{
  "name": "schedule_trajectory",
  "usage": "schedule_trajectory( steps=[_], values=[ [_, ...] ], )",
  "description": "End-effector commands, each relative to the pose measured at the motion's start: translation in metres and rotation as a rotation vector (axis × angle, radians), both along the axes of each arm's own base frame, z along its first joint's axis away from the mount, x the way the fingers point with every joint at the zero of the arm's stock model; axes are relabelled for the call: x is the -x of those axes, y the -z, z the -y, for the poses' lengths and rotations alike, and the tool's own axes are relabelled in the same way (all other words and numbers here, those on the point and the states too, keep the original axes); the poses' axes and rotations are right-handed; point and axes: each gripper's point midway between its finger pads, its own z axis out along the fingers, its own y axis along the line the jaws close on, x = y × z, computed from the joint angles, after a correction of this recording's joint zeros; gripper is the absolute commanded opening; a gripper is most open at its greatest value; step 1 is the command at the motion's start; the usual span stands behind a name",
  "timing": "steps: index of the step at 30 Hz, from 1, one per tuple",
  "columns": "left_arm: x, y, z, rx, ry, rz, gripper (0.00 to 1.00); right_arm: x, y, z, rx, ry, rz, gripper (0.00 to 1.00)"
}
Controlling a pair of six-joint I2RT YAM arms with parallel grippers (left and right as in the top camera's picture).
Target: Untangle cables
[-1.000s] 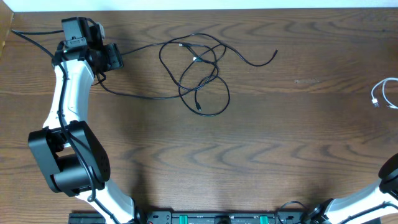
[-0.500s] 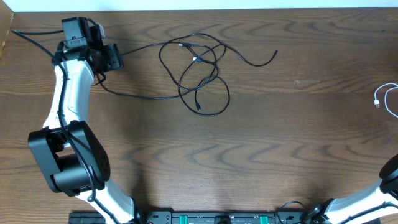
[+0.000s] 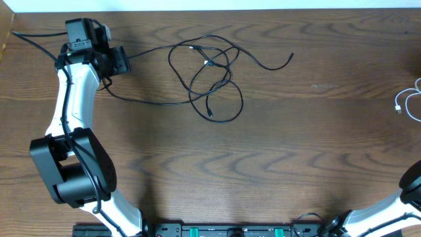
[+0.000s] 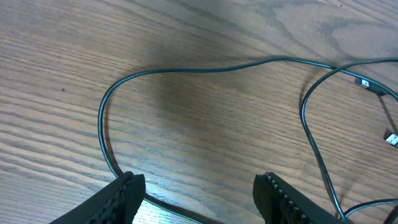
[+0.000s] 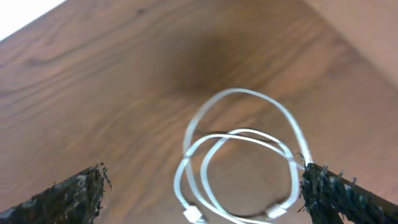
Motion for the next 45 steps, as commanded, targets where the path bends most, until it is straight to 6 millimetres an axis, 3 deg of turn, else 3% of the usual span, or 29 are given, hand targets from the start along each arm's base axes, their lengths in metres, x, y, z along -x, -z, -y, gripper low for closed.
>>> schedule_trajectory(
  steps=[1, 8, 16, 20, 23, 25, 27, 31, 35, 40, 45],
  values=[
    [-0.001, 0.000, 0.002, 0.011, 0.007, 0.001, 0.61, -0.023, -0.003, -0.037, -0.039, -0.138, 0.041, 0.99],
    [0.003, 0.002, 0.003, 0.015, 0.007, -0.018, 0.62, -0.060, -0.008, -0.101, -0.033, -0.291, 0.065, 0.99],
    [0.008, 0.005, 0.004, 0.019, 0.007, -0.041, 0.61, -0.099, -0.012, -0.199, -0.028, -0.486, 0.096, 0.99],
    [0.010, 0.008, 0.005, 0.021, 0.007, -0.050, 0.61, -0.115, -0.008, -0.248, -0.139, -0.464, 0.133, 0.99],
    [0.011, 0.011, 0.005, 0.023, 0.007, -0.057, 0.61, -0.132, 0.005, -0.287, -0.222, -0.458, 0.156, 0.99],
    [0.012, 0.012, 0.005, 0.024, 0.006, -0.059, 0.61, -0.143, 0.016, -0.321, -0.284, -0.488, 0.174, 0.99],
    [0.012, 0.012, 0.005, 0.024, 0.006, -0.059, 0.61, -0.153, 0.021, -0.369, -0.361, -0.581, 0.216, 0.99],
    [0.012, 0.012, 0.005, 0.024, 0.006, -0.060, 0.61, -0.161, 0.030, -0.438, -0.494, -0.671, 0.268, 0.99],
    [0.013, 0.013, 0.005, 0.025, 0.006, -0.062, 0.61, -0.164, 0.061, -0.489, -0.645, -0.528, 0.234, 0.99],
    [0.015, 0.016, 0.006, 0.026, 0.006, -0.071, 0.65, -0.162, 0.052, -0.564, -0.777, -0.656, 0.350, 0.99],
    [0.015, 0.016, 0.006, 0.026, 0.006, -0.072, 0.66, -0.146, 0.068, -0.603, -0.801, -0.620, 0.301, 0.99]
  ],
)
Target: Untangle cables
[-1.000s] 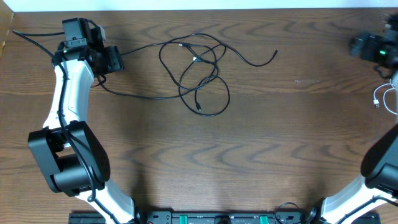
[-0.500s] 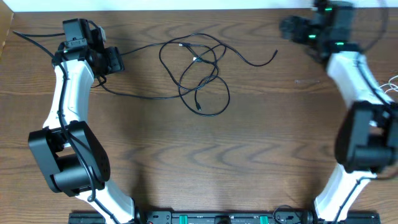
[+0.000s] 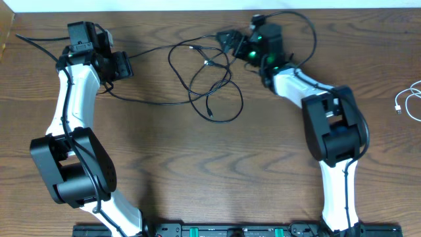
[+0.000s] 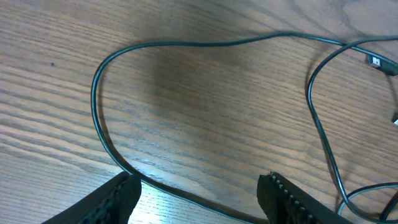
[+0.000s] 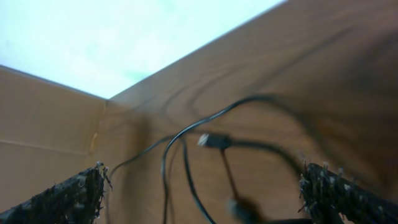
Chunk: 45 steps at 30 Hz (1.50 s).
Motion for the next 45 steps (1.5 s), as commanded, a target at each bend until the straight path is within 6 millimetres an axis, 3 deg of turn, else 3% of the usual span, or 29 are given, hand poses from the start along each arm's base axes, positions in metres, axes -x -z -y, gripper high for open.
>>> schedule_trajectory(
  steps=[1, 5, 9, 15, 18, 21, 26, 37, 41, 45],
  values=[
    [0.002, 0.004, 0.002, 0.005, 0.005, -0.011, 0.66, 0.008, 0.015, -0.018, -0.031, 0.046, -0.087, 0.99],
    [0.002, 0.004, 0.002, 0.005, 0.005, -0.011, 0.66, 0.014, 0.019, -0.026, -0.024, 0.043, -0.107, 0.98],
    [0.002, 0.004, 0.002, 0.005, 0.005, -0.012, 0.66, 0.012, 0.017, -0.023, -0.018, 0.041, -0.091, 0.97],
    [0.002, 0.004, 0.002, 0.005, 0.005, -0.011, 0.66, 0.011, 0.003, -0.009, -0.085, -0.046, -0.101, 0.82],
    [0.002, 0.004, 0.002, 0.005, 0.005, -0.011, 0.66, 0.012, -0.009, 0.001, -0.138, -0.087, -0.121, 0.86],
    [0.002, 0.004, 0.002, 0.005, 0.005, -0.011, 0.66, 0.016, -0.018, 0.004, -0.190, -0.122, -0.155, 0.99],
    [0.002, 0.004, 0.002, 0.005, 0.005, -0.012, 0.67, 0.026, -0.024, 0.000, -0.240, -0.184, -0.198, 0.99],
    [0.002, 0.004, 0.002, 0.005, 0.005, -0.011, 0.67, 0.053, -0.009, -0.027, -0.252, -0.240, -0.340, 0.99],
    [0.002, 0.004, 0.002, 0.005, 0.005, -0.010, 0.67, 0.042, 0.001, -0.032, -0.157, -0.137, -0.265, 0.99],
    [0.002, 0.004, 0.002, 0.005, 0.005, -0.011, 0.66, 0.032, 0.022, -0.035, -0.032, 0.086, -0.240, 0.99]
  ],
)
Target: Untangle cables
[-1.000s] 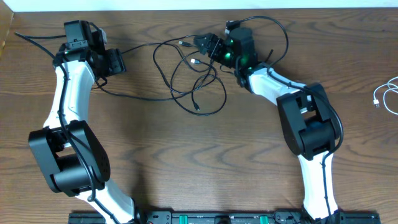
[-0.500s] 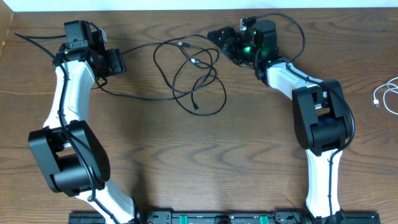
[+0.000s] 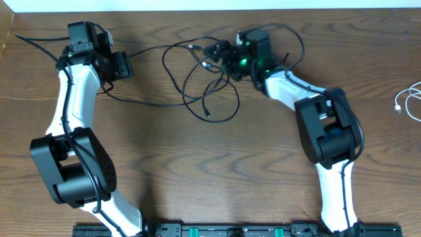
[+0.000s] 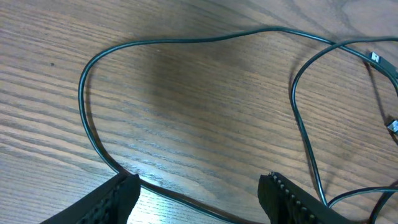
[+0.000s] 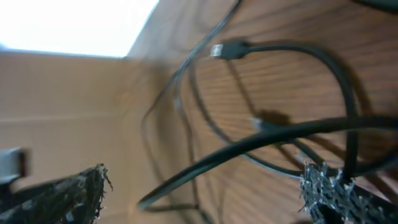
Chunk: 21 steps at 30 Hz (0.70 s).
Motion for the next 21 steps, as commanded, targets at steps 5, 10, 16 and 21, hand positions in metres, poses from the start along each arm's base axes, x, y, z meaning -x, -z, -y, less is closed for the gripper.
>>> schedule_trajectory(
  steps=[5, 10, 16, 21],
  values=[
    [0.002, 0.004, 0.002, 0.006, 0.005, -0.011, 0.67, -0.015, -0.014, -0.020, 0.192, 0.284, 0.189, 0.98],
    [0.002, 0.004, 0.002, 0.006, 0.005, -0.012, 0.67, -0.014, -0.029, -0.035, 0.186, 0.338, 0.264, 0.19],
    [0.002, 0.004, 0.002, 0.006, 0.005, -0.012, 0.67, -0.013, -0.040, -0.044, 0.150, 0.270, 0.311, 0.01],
    [0.002, 0.004, 0.002, 0.006, 0.005, -0.012, 0.67, -0.013, -0.081, -0.055, 0.079, 0.135, 0.490, 0.01]
  ],
)
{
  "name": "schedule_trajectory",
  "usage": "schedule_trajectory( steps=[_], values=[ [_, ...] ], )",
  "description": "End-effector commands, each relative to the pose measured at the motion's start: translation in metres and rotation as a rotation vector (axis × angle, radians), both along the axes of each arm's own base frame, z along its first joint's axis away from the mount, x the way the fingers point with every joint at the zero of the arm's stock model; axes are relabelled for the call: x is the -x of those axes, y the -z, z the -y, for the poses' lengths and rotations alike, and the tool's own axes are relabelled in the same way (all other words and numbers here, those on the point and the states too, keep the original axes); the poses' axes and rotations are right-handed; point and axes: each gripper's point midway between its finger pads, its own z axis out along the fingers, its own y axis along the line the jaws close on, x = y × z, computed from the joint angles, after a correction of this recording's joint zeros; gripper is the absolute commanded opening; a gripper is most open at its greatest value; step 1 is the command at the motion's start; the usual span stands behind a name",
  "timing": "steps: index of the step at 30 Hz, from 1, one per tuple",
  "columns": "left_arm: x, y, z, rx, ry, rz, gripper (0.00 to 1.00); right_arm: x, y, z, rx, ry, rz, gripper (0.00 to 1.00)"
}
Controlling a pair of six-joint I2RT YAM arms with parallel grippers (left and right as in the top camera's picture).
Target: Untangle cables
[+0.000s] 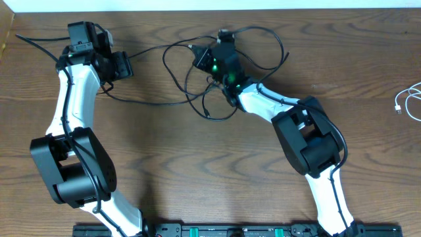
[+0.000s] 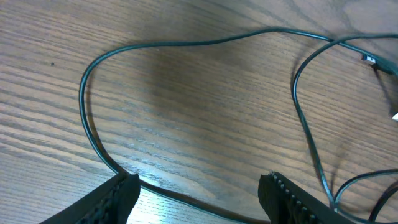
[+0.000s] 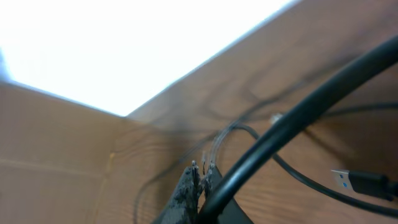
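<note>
A tangle of thin black cable [image 1: 197, 105] lies at the table's back middle, with one strand [image 1: 154, 102] running left. My right gripper [image 1: 202, 59] sits in the top of the tangle. In the right wrist view its fingertips [image 3: 200, 171] are pressed together, and a thick black strand [image 3: 292, 118] rises from them toward the upper right. My left gripper [image 1: 122, 66] stands open at the tangle's left end. In the left wrist view a loop of the cable [image 2: 84, 106] lies ahead, and a strand crosses the table between the open fingers [image 2: 199, 190].
A coiled white cable [image 1: 411, 102] lies at the table's far right edge. The right arm's own black lead arcs behind it [image 1: 283, 43]. The table's back edge [image 1: 210, 9] runs close behind both grippers.
My right gripper has moved left, deeper into the tangle, and its fingers, then wide apart around a strand, are now shut. The tangle's loops have shifted slightly. The left gripper has not moved.
First my right gripper was open over the white cable at the far right, and the tangle lay alone. Then it was open at the tangle's right side, later with a strand between its fingers. Now it is shut there. The left gripper stayed open throughout.
</note>
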Motion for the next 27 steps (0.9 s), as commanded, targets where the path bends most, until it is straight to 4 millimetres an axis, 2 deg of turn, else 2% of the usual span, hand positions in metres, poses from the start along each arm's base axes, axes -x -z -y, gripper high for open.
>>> schedule_trajectory(
  steps=[1, 4, 7, 11, 14, 17, 22, 27],
  values=[
    [0.002, 0.004, 0.002, 0.005, 0.005, -0.012, 0.67, 0.001, -0.043, -0.001, 0.013, -0.108, 0.135, 0.01],
    [0.002, 0.004, 0.002, 0.005, 0.005, -0.012, 0.67, -0.002, -0.071, 0.010, 0.024, -0.109, 0.201, 0.01],
    [0.002, 0.004, 0.002, 0.005, 0.005, -0.013, 0.67, -0.004, -0.113, 0.024, 0.042, -0.095, 0.302, 0.01],
    [0.002, 0.004, 0.002, 0.005, 0.005, -0.013, 0.67, -0.001, -0.189, 0.053, 0.077, -0.056, 0.477, 0.01],
    [0.002, 0.004, 0.002, 0.006, 0.005, -0.013, 0.67, 0.005, -0.251, 0.090, 0.079, 0.029, 0.588, 0.01],
    [0.002, 0.004, 0.002, 0.006, 0.005, -0.013, 0.67, 0.011, -0.294, 0.122, 0.074, 0.107, 0.659, 0.01],
    [0.002, 0.004, 0.002, 0.007, 0.005, -0.013, 0.67, 0.021, -0.344, 0.172, 0.065, 0.222, 0.737, 0.01],
    [0.003, 0.005, 0.005, 0.010, 0.007, -0.020, 0.67, 0.025, -0.367, 0.205, 0.069, 0.288, 0.774, 0.01]
  ],
)
